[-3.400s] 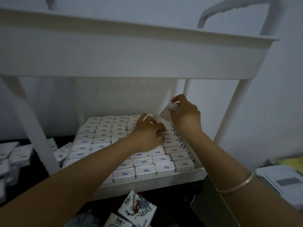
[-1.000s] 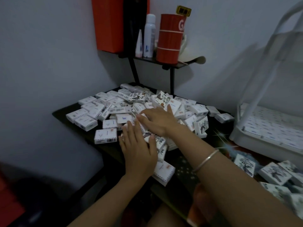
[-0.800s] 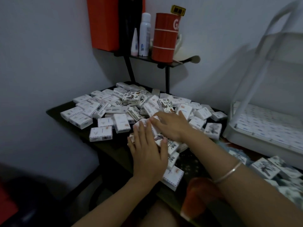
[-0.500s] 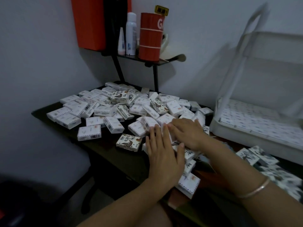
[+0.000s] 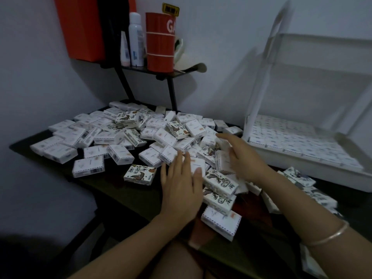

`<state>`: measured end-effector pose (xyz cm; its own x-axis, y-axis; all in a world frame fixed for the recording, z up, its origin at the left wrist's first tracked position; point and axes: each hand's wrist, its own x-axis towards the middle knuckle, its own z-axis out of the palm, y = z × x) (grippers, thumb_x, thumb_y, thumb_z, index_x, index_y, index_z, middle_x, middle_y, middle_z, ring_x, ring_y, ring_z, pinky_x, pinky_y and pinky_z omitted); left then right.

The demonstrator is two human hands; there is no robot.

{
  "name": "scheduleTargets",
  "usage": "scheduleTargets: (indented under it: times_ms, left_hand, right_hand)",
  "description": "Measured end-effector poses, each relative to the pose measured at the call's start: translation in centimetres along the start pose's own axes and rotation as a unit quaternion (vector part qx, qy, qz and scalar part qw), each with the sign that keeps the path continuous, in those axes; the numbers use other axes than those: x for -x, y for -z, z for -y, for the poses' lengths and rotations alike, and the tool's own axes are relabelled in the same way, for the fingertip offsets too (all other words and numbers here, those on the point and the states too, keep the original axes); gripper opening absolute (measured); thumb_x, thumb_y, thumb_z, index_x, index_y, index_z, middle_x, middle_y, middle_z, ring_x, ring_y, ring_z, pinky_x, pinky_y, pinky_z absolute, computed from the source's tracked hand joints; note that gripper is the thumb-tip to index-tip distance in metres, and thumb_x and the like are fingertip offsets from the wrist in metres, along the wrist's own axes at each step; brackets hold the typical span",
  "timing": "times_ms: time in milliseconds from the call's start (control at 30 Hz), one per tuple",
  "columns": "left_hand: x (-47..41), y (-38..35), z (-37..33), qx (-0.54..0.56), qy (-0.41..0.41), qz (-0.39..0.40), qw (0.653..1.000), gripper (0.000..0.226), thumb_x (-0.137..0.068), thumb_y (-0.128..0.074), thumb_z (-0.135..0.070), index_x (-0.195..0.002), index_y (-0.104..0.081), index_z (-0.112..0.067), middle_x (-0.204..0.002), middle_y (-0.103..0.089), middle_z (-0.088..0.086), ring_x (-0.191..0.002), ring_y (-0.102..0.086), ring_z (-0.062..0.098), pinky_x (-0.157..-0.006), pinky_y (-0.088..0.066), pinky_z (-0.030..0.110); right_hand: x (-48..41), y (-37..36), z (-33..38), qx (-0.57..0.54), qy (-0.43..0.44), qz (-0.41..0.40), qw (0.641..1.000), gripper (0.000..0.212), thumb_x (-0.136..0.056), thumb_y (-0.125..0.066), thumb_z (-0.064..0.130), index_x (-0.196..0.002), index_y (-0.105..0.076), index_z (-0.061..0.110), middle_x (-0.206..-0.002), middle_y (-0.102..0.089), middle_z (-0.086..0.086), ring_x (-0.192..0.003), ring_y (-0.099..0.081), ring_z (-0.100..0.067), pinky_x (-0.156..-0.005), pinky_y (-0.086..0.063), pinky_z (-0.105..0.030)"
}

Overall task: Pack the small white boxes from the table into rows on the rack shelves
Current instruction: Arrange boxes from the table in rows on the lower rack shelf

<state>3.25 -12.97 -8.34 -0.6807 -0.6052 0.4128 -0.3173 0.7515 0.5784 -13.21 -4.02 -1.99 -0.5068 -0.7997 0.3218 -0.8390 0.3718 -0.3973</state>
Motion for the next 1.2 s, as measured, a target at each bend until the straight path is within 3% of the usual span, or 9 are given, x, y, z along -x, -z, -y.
scheduleTargets:
  times_ms: [200, 300, 400, 533, 700, 867, 1000, 1133, 1200]
  left_hand:
    - [-3.8, 2.4, 1.3, -0.012, -0.008, -0.003, 1.0, 0.04, -0.097, -0.046, -0.031, -0.136, -0.046, -0.022, -0.129, -0.055, -0.004, -0.122, -0.045, 0.018, -0.107, -0.028, 0.038]
    - [-5.5, 3.0, 2.0, -0.065, -0.008, 0.06, 0.996, 0.05, -0.089, -0.056, -0.048, -0.133, -0.052, -0.025, -0.127, -0.054, -0.002, -0.12, -0.044, 0.019, -0.102, -0.031, 0.037]
    - [-6.5, 3.1, 2.4, -0.127, -0.013, 0.112, 0.985, 0.069, -0.075, -0.058, -0.071, -0.13, -0.058, -0.03, -0.132, -0.049, -0.004, -0.126, -0.035, 0.019, -0.101, -0.028, 0.037]
    - [-6.9, 3.0, 2.3, -0.127, -0.017, 0.145, 0.981, 0.073, -0.067, -0.061, -0.077, -0.126, -0.058, -0.033, -0.129, -0.05, -0.006, -0.124, -0.033, 0.019, -0.098, -0.029, 0.036]
    - [-6.5, 3.6, 1.6, 0.031, -0.01, 0.113, 0.993, 0.052, -0.071, -0.078, -0.049, -0.116, -0.055, -0.033, -0.089, -0.049, -0.026, -0.094, -0.051, 0.007, -0.087, -0.044, 0.032]
    - [-7.4, 3.8, 0.9, 0.212, 0.038, 0.15, 0.965, 0.042, -0.082, -0.075, -0.021, -0.115, -0.052, -0.035, -0.097, -0.065, -0.011, -0.087, -0.062, 0.001, -0.065, -0.05, 0.02]
    - [-8.4, 3.1, -1.1, 0.339, 0.059, 0.166, 0.924, 0.032, -0.087, -0.067, -0.012, -0.108, -0.057, -0.035, -0.099, -0.068, 0.0, -0.083, -0.066, 0.018, -0.067, -0.052, 0.021]
    - [-9.9, 1.2, -4.8, 0.375, 0.055, 0.191, 0.905, 0.025, -0.09, -0.061, -0.013, -0.101, -0.061, -0.035, -0.094, -0.071, 0.0, -0.085, -0.069, 0.019, -0.07, -0.056, 0.033]
    - [-10.7, -0.1, -6.9, 0.389, 0.044, 0.206, 0.897, 0.023, -0.09, -0.06, -0.011, -0.101, -0.062, -0.032, -0.092, -0.073, -0.002, -0.083, -0.07, 0.018, -0.072, -0.057, 0.036]
  right_hand:
    - [-0.2, 1.6, -0.9, 0.026, -0.006, -0.006, 1.0, 0.042, -0.095, -0.041, -0.003, -0.124, -0.06, 0.021, -0.137, -0.052, -0.004, -0.118, -0.053, -0.022, -0.093, -0.049, -0.039]
    - [-0.4, 2.2, -1.8, 0.066, -0.017, 0.049, 0.996, 0.029, -0.096, -0.055, 0.022, -0.124, -0.058, 0.025, -0.12, -0.055, 0.001, -0.098, -0.056, -0.011, -0.087, -0.05, -0.034]
    - [-0.4, 2.5, -2.7, 0.073, -0.046, 0.136, 0.987, 0.048, -0.086, -0.064, 0.048, -0.13, -0.051, 0.033, -0.112, -0.049, 0.007, -0.093, -0.052, -0.007, -0.081, -0.048, -0.029]
    - [-0.5, 2.2, -3.0, 0.084, -0.039, 0.165, 0.982, 0.065, -0.08, -0.067, 0.058, -0.138, -0.045, 0.037, -0.112, -0.044, 0.006, -0.099, -0.046, -0.009, -0.079, -0.038, -0.024]
    - [-0.4, 1.8, -2.9, -0.023, -0.073, 0.148, 0.986, 0.048, -0.078, -0.076, 0.045, -0.116, -0.05, 0.033, -0.102, -0.062, 0.014, -0.088, -0.059, -0.001, -0.078, -0.053, -0.027]
    - [0.2, 3.6, -3.1, -0.137, -0.083, 0.06, 0.985, 0.04, -0.086, -0.069, 0.03, -0.115, -0.045, 0.042, -0.109, -0.064, 0.005, -0.088, -0.067, -0.01, -0.075, -0.059, -0.038]
    - [1.4, 5.7, -3.8, -0.211, -0.093, 0.047, 0.972, 0.044, -0.091, -0.057, 0.023, -0.12, -0.047, 0.054, -0.116, -0.057, -0.001, -0.088, -0.07, -0.021, -0.071, -0.06, -0.044]
    - [3.2, 8.3, -6.0, -0.11, -0.12, -0.001, 0.987, 0.048, -0.092, -0.056, 0.027, -0.128, -0.04, 0.053, -0.106, -0.052, 0.007, -0.065, -0.067, -0.006, -0.062, -0.055, -0.03]
    - [4.1, 9.7, -7.6, -0.083, -0.136, -0.032, 0.987, 0.055, -0.09, -0.06, 0.028, -0.134, -0.035, 0.047, -0.107, -0.054, 0.008, -0.072, -0.063, -0.008, -0.065, -0.052, -0.029]
